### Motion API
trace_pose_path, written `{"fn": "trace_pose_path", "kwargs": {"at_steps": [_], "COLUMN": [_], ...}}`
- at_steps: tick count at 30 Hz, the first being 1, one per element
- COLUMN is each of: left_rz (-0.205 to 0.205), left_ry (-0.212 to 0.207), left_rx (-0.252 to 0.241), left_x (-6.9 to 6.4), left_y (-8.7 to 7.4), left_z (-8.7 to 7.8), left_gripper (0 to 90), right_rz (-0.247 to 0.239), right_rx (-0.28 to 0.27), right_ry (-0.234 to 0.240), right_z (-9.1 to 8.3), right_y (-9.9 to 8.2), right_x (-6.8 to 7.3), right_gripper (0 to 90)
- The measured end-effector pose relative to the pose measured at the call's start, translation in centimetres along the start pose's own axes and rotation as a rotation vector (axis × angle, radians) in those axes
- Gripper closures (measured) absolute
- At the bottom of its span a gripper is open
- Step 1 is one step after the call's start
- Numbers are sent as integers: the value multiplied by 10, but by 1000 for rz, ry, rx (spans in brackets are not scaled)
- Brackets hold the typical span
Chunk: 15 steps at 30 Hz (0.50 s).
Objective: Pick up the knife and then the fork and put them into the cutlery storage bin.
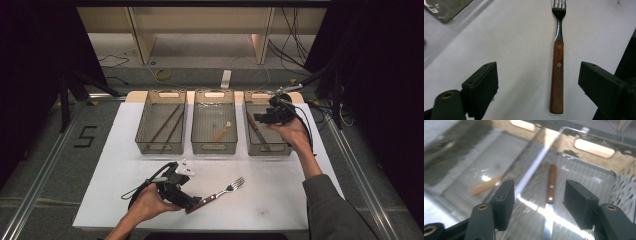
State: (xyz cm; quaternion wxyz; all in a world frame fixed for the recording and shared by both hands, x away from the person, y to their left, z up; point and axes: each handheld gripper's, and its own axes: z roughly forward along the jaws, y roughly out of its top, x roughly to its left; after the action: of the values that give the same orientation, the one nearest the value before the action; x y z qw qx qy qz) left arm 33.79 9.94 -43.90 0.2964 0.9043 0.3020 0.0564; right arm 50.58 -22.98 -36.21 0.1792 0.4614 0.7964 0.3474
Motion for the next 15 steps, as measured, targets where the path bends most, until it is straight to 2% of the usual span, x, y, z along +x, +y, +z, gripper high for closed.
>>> {"fn": "trace_pose_path", "kwargs": {"at_steps": [5,15], "left_rz": [-3,0], "left_ry": [-3,-8], "left_rx": [14,35], "left_x": [0,1], "left_y": [0,0], "left_z": [2,3], "left_gripper": [157,157], "right_rz": [-66,-125], "right_rx": [-17,-76], "right_ry": [56,144], "right_z": [-21,-46], "right_y": [-16,-56], "right_x": [22,55], "right_gripper": [374,341]}}
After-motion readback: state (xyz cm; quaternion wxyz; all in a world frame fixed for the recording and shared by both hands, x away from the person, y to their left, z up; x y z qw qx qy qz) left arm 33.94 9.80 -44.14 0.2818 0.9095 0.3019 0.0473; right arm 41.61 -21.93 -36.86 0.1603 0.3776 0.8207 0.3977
